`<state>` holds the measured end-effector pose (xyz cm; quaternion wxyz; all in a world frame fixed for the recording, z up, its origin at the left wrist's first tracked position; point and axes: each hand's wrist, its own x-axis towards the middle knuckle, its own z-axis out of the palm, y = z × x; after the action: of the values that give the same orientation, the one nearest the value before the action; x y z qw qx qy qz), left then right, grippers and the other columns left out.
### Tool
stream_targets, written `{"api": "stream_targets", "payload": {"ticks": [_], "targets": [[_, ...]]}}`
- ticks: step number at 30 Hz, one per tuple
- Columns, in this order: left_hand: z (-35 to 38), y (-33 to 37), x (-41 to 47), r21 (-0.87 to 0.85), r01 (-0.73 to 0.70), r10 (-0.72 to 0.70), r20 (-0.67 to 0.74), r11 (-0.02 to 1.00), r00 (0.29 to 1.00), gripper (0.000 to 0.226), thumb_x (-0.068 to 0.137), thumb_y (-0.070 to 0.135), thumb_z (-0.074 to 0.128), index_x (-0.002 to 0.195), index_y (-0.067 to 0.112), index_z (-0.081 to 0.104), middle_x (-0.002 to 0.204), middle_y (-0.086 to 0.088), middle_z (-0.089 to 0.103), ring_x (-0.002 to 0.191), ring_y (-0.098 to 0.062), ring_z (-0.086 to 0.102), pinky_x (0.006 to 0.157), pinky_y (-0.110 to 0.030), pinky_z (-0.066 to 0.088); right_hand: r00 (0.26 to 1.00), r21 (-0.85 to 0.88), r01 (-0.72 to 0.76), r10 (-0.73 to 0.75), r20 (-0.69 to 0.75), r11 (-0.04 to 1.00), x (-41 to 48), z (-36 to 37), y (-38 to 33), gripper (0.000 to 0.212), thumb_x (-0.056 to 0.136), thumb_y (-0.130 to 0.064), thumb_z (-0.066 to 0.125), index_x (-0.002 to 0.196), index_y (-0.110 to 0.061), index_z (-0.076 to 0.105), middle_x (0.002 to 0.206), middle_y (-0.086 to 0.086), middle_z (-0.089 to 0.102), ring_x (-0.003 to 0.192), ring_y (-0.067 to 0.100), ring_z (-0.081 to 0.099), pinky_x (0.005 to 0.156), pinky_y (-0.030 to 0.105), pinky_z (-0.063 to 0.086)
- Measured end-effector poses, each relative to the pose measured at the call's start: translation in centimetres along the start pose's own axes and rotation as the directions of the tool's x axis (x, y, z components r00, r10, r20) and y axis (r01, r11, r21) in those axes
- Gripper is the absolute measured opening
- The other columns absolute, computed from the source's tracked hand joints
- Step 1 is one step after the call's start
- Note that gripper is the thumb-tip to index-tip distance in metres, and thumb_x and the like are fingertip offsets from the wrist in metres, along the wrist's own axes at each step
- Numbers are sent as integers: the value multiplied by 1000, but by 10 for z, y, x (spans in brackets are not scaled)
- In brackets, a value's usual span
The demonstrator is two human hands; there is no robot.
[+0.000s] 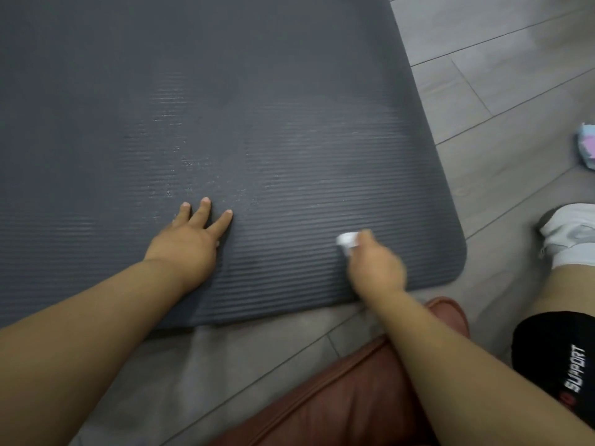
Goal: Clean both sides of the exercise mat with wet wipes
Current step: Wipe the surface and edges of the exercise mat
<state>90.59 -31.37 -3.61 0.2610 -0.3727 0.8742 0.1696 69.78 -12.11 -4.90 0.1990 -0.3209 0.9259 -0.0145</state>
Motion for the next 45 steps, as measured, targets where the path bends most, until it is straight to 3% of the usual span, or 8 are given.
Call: {"api": "stream_targets", "payload": {"ticks": [4, 8, 12, 18, 27, 32, 37, 45], "targets": [[2, 19, -1, -17, -16, 15, -36, 1000, 999, 53, 103, 28, 24, 151, 29, 1, 158, -4, -10, 146, -25, -5, 117, -37, 16, 888, 198, -433, 454, -71, 879, 11, -14, 21, 26, 96, -25, 39, 116, -7, 41, 114, 24, 59, 104, 40, 56, 81, 40, 44], [9, 43, -1, -5, -48, 48, 1, 999, 999, 54, 102, 32, 27, 151, 27, 5, 158, 0, -11, 145, -28, -5, 117, -41, 19, 982, 42, 173, -169, -82, 984, -35, 32, -44, 23, 91, -18, 39, 110, -15, 52, 97, 5, 67, 83, 26, 68, 62, 30, 48], [7, 47, 1, 6, -28, 28, 26, 1000, 999, 54, 102, 32, 30, 151, 26, 7, 158, 0, -11, 145, -28, -4, 114, -45, 24, 760, 17, 649, -649, 34, 761, -60, 29, -46, 19, 74, -20, 45, 89, -19, 56, 65, -1, 65, 45, 19, 62, 41, 18, 31], [-1, 49, -1, 41, -42, 40, 54, 998, 998, 56, 101, 34, 31, 151, 25, 7, 158, -1, -10, 145, -28, -3, 115, -45, 23, 978, -231, -166, 189, 83, 959, 1, -31, 39, 24, 94, -20, 41, 117, -12, 40, 115, 14, 60, 104, 33, 58, 74, 35, 40], [16, 55, -25, 146, -146, 131, 107, 979, 986, 89, 89, 63, 40, 150, 21, -8, 153, -11, -27, 141, -38, -19, 118, -46, -1, 821, -120, 498, -422, 384, 859, -68, 10, -63, 23, 97, -21, 36, 117, -12, 37, 116, 12, 62, 103, 32, 60, 74, 37, 42], [21, 58, -27, 205, -232, 187, 219, 951, 958, 113, 70, 80, 47, 141, 36, -29, 145, -9, -43, 133, -48, -29, 111, -63, -3, 974, -224, 93, -42, 224, 970, -10, -22, 9, 24, 96, -31, 37, 114, -16, 37, 115, 15, 61, 106, 33, 58, 80, 39, 41], [20, 67, -21, 231, -277, 218, 250, 933, 943, 93, 79, 75, 42, 133, 53, -31, 139, 0, -51, 129, -52, -33, 103, -74, -1, 946, -166, -315, 324, 32, 935, 29, -51, 105, 29, 93, -31, 45, 117, -15, 43, 128, 22, 39, 116, 40, 40, 98, 48, 37], [9, 62, 4, 249, -138, 109, 129, 958, 986, 92, 79, 73, 40, 135, 51, -30, 145, 0, -44, 135, -50, -24, 106, -71, 9, 983, 255, -117, 148, -105, 960, 66, -33, 101, 14, 94, -22, 49, 105, -16, 55, 136, 18, 47, 120, 37, 47, 96, 41, 40]]}}
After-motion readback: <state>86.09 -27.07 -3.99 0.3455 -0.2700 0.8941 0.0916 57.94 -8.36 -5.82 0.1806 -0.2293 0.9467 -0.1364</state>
